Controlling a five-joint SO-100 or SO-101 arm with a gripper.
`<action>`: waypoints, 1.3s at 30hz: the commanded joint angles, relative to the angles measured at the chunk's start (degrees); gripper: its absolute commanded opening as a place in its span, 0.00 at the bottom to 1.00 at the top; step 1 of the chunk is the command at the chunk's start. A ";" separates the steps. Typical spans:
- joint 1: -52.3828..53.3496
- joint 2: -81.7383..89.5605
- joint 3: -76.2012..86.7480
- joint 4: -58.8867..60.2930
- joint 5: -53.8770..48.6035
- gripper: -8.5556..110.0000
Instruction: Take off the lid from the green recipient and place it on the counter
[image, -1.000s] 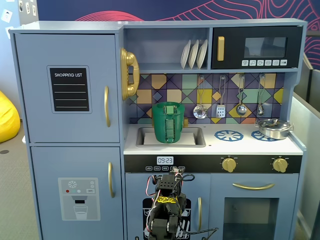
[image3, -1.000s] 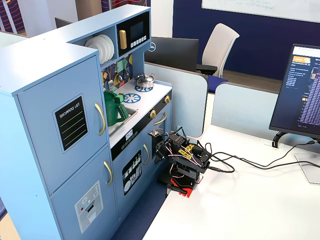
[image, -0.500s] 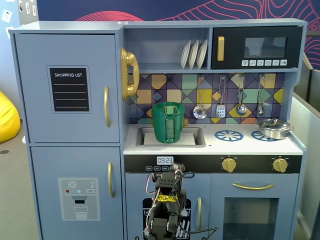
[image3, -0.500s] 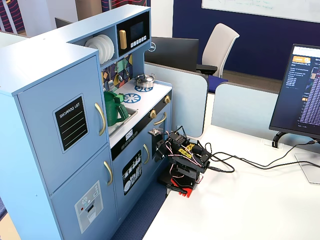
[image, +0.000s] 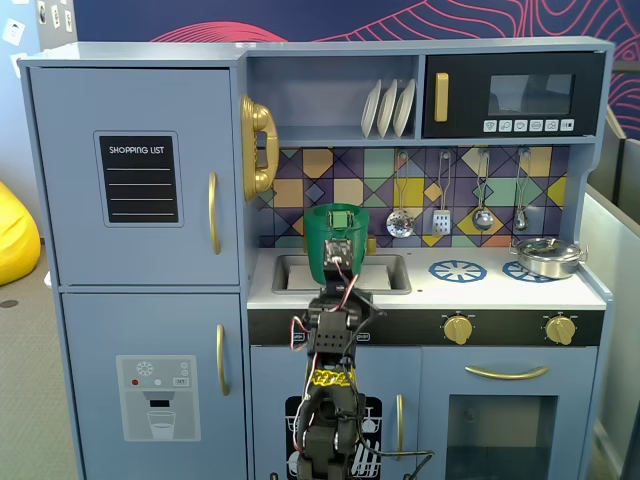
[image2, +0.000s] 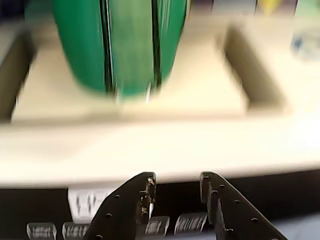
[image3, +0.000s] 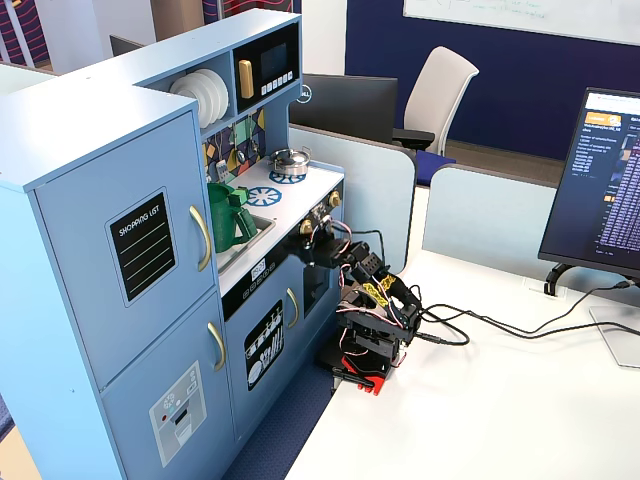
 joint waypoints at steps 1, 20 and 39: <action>0.35 -5.19 -9.84 -1.67 -0.97 0.11; -0.18 -28.13 -22.59 -26.19 2.29 0.39; -2.46 -47.55 -36.21 -33.84 -0.88 0.39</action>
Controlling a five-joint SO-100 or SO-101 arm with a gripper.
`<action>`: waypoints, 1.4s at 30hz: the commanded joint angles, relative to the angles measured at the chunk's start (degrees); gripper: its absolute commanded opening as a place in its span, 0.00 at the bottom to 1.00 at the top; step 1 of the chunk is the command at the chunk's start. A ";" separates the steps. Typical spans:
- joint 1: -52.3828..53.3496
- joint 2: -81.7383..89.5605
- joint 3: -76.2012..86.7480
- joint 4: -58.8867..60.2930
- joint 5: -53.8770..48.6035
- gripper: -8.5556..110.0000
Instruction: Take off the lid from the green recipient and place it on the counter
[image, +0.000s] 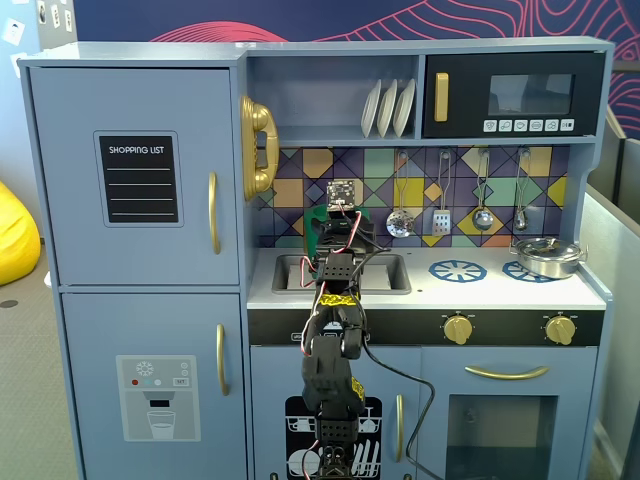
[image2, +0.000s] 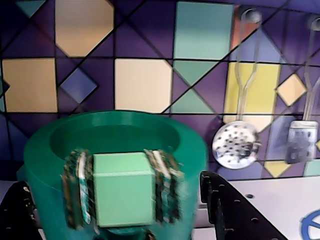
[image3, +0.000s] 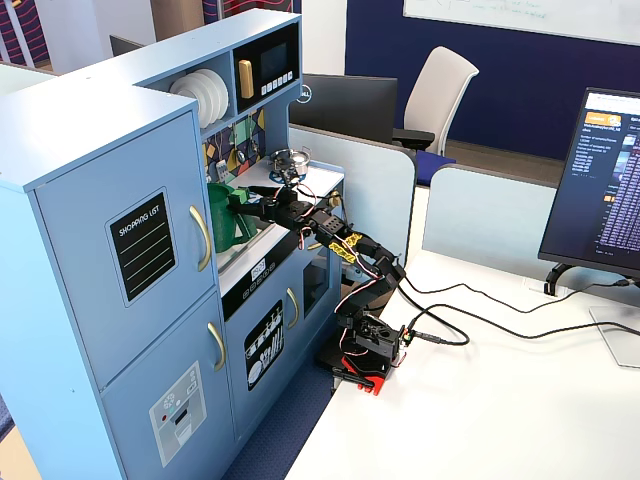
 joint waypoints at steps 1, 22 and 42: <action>-0.97 -2.11 -5.71 -2.20 -1.14 0.39; -0.53 -5.71 -8.17 -1.67 -3.60 0.07; 0.09 -7.03 -9.23 -12.92 -1.93 0.07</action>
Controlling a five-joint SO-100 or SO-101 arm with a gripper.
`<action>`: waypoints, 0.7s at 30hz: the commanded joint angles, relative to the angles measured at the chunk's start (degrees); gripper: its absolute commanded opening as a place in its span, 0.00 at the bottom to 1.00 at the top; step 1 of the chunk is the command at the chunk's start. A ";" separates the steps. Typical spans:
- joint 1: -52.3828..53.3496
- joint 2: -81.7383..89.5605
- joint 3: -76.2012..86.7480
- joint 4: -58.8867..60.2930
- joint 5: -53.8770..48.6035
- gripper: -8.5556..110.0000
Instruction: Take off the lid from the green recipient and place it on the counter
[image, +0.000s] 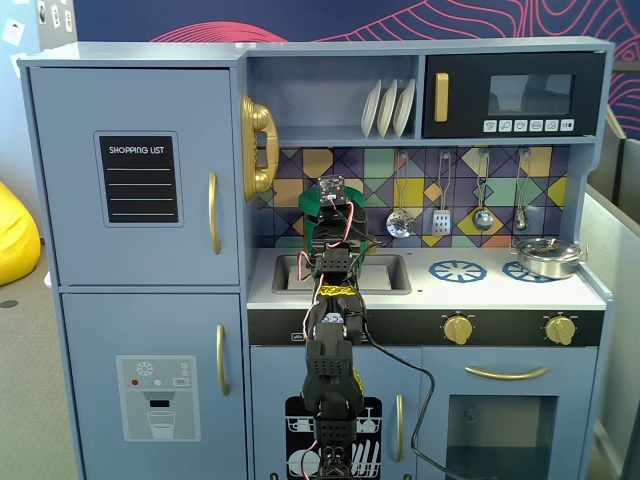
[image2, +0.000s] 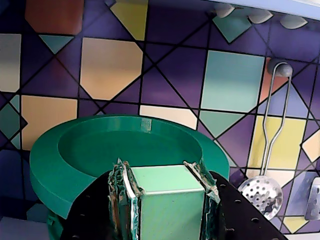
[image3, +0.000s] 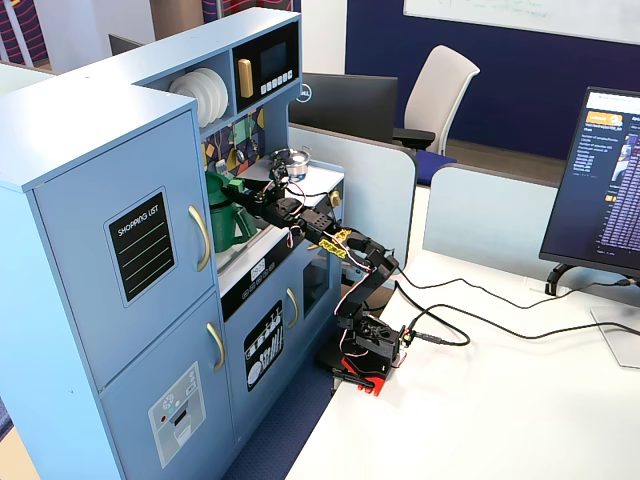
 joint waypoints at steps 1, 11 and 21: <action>4.22 0.88 -4.31 -1.76 1.14 0.07; 23.73 2.37 -6.42 1.67 3.60 0.07; 35.95 -0.88 -5.71 1.85 6.06 0.07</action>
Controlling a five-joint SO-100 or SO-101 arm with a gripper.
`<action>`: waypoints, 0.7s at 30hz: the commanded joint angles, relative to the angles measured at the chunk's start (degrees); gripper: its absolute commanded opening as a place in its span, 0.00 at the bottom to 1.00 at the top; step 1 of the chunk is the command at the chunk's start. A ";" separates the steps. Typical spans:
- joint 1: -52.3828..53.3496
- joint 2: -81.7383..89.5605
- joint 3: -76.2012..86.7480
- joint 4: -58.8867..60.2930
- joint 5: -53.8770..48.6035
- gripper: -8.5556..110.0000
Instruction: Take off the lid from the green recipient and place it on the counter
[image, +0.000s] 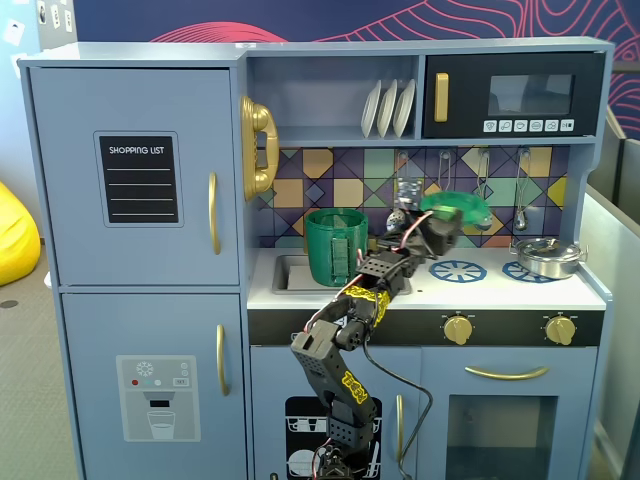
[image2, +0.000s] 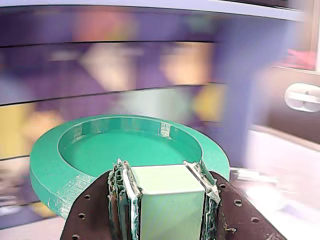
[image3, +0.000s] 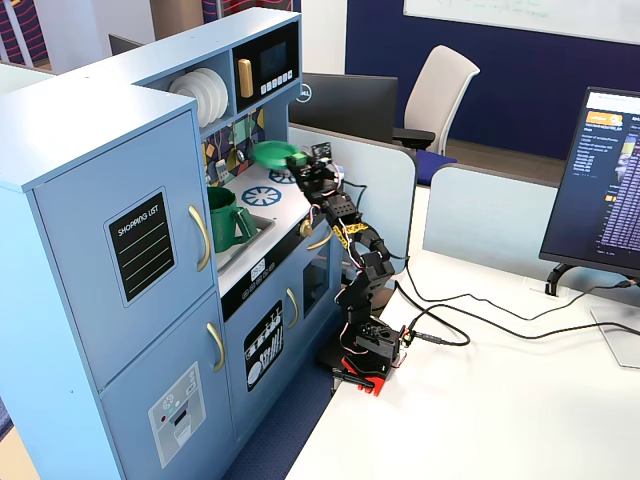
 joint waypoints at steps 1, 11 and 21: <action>2.29 -0.70 -3.69 -0.97 1.32 0.07; 0.70 -13.10 -1.67 -13.18 -1.23 0.07; -0.18 -14.85 5.89 -15.47 -1.32 0.07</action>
